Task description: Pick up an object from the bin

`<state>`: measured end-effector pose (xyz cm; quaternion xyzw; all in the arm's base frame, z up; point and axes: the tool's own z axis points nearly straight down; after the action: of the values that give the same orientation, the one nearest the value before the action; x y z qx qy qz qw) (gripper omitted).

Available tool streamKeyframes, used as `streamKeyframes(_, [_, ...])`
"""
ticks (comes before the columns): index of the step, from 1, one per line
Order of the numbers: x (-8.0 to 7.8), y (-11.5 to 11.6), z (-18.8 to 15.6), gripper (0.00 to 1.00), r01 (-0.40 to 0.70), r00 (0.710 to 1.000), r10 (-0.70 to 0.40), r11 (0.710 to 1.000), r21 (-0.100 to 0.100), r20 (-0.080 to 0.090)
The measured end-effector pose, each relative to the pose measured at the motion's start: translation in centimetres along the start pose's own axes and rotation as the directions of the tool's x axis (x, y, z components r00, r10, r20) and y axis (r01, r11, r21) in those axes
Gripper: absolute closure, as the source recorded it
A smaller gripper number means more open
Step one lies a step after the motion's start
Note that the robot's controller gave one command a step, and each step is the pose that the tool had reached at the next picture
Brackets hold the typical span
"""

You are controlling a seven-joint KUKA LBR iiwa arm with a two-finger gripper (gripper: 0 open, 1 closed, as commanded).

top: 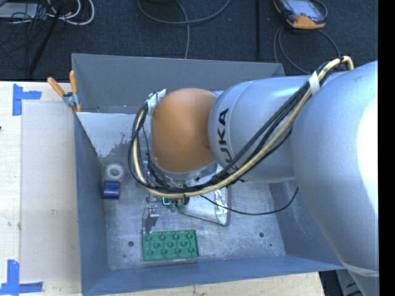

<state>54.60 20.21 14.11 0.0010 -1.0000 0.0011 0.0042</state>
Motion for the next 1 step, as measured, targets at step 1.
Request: streamKeyframes(1, [5.95,-1.51,5.50,0.00,0.302,0.953,-0.302,0.953,0.000,0.002])
